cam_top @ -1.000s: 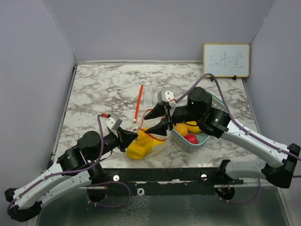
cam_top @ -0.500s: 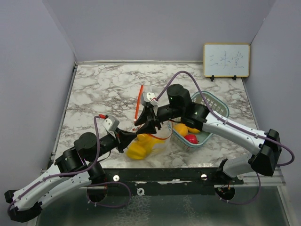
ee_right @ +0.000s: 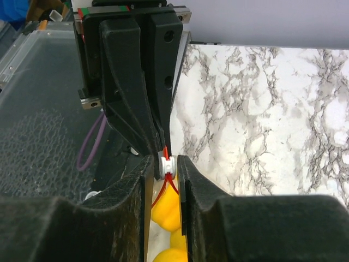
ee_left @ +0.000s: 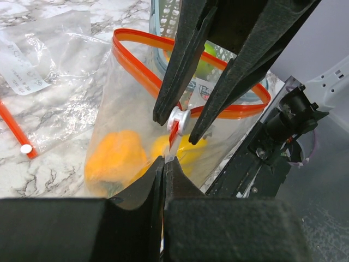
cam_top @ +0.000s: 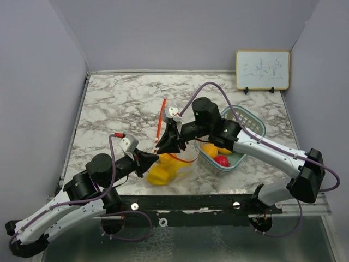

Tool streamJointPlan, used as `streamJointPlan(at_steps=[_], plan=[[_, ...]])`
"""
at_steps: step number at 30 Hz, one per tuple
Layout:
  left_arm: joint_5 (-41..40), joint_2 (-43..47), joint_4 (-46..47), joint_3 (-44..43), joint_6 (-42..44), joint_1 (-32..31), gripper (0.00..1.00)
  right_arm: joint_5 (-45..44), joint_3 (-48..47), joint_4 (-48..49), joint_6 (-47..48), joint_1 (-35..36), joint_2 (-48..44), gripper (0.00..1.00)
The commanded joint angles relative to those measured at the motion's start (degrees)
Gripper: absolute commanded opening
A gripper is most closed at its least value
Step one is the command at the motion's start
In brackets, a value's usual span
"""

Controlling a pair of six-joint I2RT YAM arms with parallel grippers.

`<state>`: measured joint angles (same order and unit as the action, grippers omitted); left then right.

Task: Place the food in the zip-top bag and seal the zipper
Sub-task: Zip the zipper food storage bag.

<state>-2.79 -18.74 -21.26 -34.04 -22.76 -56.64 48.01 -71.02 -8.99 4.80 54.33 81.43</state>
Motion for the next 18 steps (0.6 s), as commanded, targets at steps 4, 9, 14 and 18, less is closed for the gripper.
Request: streamJointPlan(at_steps=[4,9,14,18], plan=[[0.9,1.2,1.9,-1.7,0.3,-0.1,0.0,-0.5,-2.6,-1.0,-0.5,0.1,1.5,0.07],[-0.1,2.1,0.6,-2.3,0.2,0.0,0.0,-5.9,-1.7,-3.2,-0.2,0.1,-0.4,0.02],[-2.6,4.7,-1.5,-3.3,0.2,0.0,0.0,-11.6,-1.0,-5.8,1.1,0.1,-3.1,0.02],[-4.9,7.3,-2.6,-3.6,-0.2,-0.1,0.0,-14.7,-0.6,-7.0,1.7,0.1,-4.3,0.02]])
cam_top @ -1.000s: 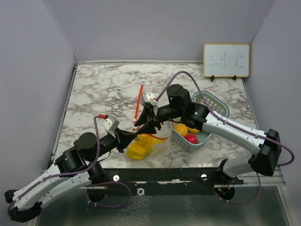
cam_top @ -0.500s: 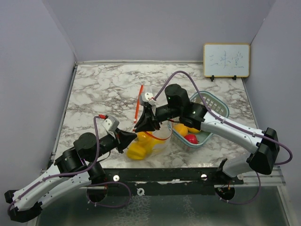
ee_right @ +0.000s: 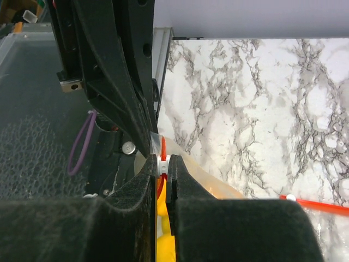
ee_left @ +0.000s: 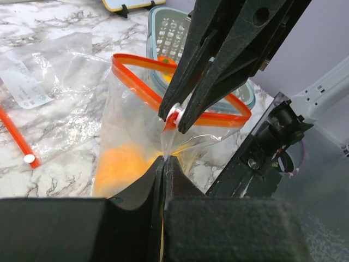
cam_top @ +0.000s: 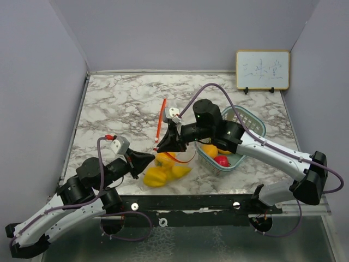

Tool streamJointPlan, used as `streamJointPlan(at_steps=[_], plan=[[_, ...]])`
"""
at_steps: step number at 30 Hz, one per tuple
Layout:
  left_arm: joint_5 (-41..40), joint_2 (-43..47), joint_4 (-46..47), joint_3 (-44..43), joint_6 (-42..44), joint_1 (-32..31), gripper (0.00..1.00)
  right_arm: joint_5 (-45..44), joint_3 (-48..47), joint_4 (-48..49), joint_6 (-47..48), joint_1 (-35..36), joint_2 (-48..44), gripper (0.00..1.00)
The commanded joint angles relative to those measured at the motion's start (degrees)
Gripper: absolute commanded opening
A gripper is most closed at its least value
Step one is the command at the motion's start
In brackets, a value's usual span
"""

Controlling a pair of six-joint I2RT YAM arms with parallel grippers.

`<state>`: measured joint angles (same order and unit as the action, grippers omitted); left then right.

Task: Place the food in the zip-top bag and seal the zipper
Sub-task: Zip the zipper food storage bag.

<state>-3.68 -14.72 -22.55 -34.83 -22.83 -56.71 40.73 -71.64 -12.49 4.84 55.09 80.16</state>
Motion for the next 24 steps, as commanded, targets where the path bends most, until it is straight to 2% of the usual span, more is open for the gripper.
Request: streamJointPlan(at_steps=[1,11,24], plan=[[-4.5,3.8,-1.7,-3.0,-0.2,0.0,0.0,-8.1,0.2,-3.6,1.7,-0.7,-3.3,0.02],[-12.9,5.7,-7.4,-6.4,-1.1,0.0,0.0,-12.3,2.0,-4.8,1.6,-0.8,-4.9,0.02],[-40.0,11.1,-14.3,-12.0,-5.8,0.0,0.0,-19.7,13.0,-2.4,-3.2,-1.1,-13.4,0.02]])
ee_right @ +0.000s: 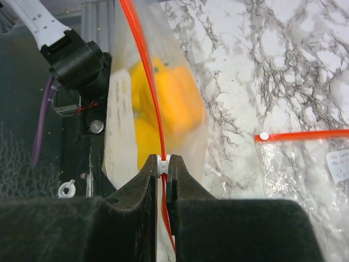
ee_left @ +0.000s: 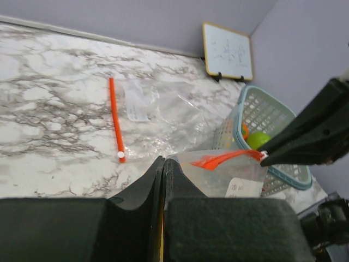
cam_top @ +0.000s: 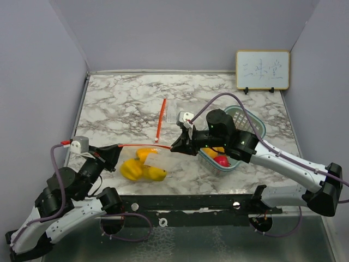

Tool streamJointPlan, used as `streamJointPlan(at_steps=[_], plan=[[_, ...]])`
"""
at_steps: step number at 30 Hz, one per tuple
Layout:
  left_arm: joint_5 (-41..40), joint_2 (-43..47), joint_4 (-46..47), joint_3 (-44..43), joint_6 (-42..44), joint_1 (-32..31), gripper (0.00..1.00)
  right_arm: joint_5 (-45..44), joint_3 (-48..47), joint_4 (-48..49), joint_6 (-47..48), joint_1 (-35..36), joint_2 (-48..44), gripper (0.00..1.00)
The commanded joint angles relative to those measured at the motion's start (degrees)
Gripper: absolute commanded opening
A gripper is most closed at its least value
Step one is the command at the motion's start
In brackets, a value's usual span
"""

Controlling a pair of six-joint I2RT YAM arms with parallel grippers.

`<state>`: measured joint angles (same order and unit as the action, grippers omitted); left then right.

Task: Place the food in the zip-top bag and seal the zipper
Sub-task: Zip the zipper food storage bag.

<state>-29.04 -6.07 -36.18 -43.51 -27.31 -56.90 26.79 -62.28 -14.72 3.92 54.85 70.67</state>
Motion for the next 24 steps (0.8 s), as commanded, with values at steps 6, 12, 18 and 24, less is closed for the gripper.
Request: streamJointPlan(at_steps=[6,12,18,24], plan=[[-16.1,2.3,1.3,-4.0,-0.2,0.1,0.0,-11.6,5.7,-0.4,-3.8,-1.1,-5.7,0.02],[-15.5,0.1,2.6,-3.3,-0.8,0.0,0.0,-23.9,2.6,-1.8,-7.2,-1.1,-2.3,0.12],[-17.9,-2.3,7.3,-1.9,-0.7,0.0,0.0,-31.0,-1.1,-1.1,-10.1,-1.1,0.7,0.49],[-27.9,-4.9,11.4,-1.1,-2.4,0.1,0.0,-32.7,-5.8,1.6,-11.6,-1.1,2.8,0.83]])
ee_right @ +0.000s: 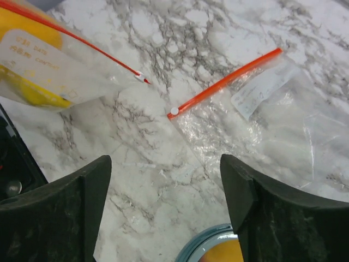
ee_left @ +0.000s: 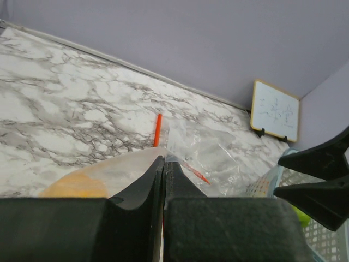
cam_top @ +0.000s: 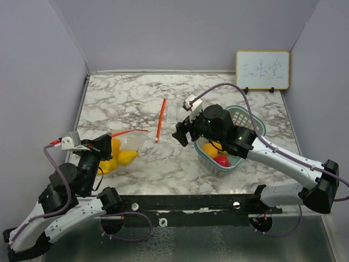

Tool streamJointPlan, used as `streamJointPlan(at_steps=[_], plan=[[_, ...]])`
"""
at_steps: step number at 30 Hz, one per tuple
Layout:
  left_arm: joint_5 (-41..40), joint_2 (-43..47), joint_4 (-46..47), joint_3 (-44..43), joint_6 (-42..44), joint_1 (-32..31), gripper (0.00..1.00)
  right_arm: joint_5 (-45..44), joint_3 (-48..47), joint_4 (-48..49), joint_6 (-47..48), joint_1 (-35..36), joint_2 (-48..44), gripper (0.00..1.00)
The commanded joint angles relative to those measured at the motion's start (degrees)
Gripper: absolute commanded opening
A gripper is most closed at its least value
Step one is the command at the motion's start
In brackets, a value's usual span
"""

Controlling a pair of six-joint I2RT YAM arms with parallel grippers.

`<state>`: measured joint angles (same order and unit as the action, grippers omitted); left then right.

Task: Place the food in the zip-top bag and seal the zipper
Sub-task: Zip the zipper food storage bag, then place the zipper food storage bag at the center of the board.

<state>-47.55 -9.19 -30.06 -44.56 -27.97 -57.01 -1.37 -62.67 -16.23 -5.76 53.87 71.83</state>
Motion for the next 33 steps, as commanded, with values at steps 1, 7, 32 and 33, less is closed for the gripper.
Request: streamJointPlan(at_steps=[1,7,32,33], plan=[[-11.7,-2.1,4.3,-0.1,-3.4,0.2,0.0,-5.2,-7.0,2.2,-2.1,-0.1,3.0,0.83],[-15.3,-3.9,4.4,2.6,-6.2,0.2,0.68,-11.0,-16.0,-2.6,-4.2,-0.1,13.7,0.87],[-8.7,-6.9,4.0,0.6,2.0,0.2,0.95,-16.0,-49.5,-10.3,-31.6,-6.6,62.2,0.73],[-8.4,-6.8,4.3,0.9,2.0,0.2,0.95,-16.1,-50.3,-10.6,-31.7,-6.7,63.1,0.73]])
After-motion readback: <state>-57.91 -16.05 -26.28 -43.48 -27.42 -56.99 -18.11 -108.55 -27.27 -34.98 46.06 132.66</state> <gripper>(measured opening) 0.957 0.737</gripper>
